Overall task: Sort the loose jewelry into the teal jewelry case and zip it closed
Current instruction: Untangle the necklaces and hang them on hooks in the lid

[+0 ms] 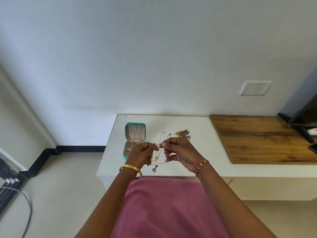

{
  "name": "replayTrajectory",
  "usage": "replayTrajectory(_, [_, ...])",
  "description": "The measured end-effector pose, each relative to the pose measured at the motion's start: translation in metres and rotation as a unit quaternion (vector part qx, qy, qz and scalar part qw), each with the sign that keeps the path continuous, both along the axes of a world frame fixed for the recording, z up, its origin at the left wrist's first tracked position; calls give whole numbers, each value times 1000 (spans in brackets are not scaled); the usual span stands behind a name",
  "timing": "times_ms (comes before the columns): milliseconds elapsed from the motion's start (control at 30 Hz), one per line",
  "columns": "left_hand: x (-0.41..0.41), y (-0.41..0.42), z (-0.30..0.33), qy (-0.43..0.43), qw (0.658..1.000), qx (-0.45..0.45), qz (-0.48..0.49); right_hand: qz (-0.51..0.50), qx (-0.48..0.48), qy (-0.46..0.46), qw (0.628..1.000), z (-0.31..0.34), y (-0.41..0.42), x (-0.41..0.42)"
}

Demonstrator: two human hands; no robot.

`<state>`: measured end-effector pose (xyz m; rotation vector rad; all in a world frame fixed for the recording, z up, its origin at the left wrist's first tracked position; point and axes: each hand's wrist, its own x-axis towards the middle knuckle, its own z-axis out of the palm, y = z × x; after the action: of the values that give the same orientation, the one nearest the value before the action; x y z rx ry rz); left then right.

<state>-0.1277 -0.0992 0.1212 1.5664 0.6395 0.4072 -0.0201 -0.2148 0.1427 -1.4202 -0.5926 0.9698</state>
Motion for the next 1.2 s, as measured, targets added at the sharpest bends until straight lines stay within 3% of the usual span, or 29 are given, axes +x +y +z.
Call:
replayTrajectory(367, [6, 25, -23, -37, 990, -70, 114, -30, -3, 16, 999, -14, 43, 2])
replayTrajectory(633, [20, 71, -66, 13, 972, -99, 214, -85, -29, 5, 996, -29, 82, 24])
replayTrajectory(933, [39, 116, -117, 151, 934, 30, 324, -100, -50, -11, 994, -56, 120, 51])
replayTrajectory(1200, [47, 133, -157, 260, 929, 80, 252, -91, -61, -8, 994, -79, 129, 57])
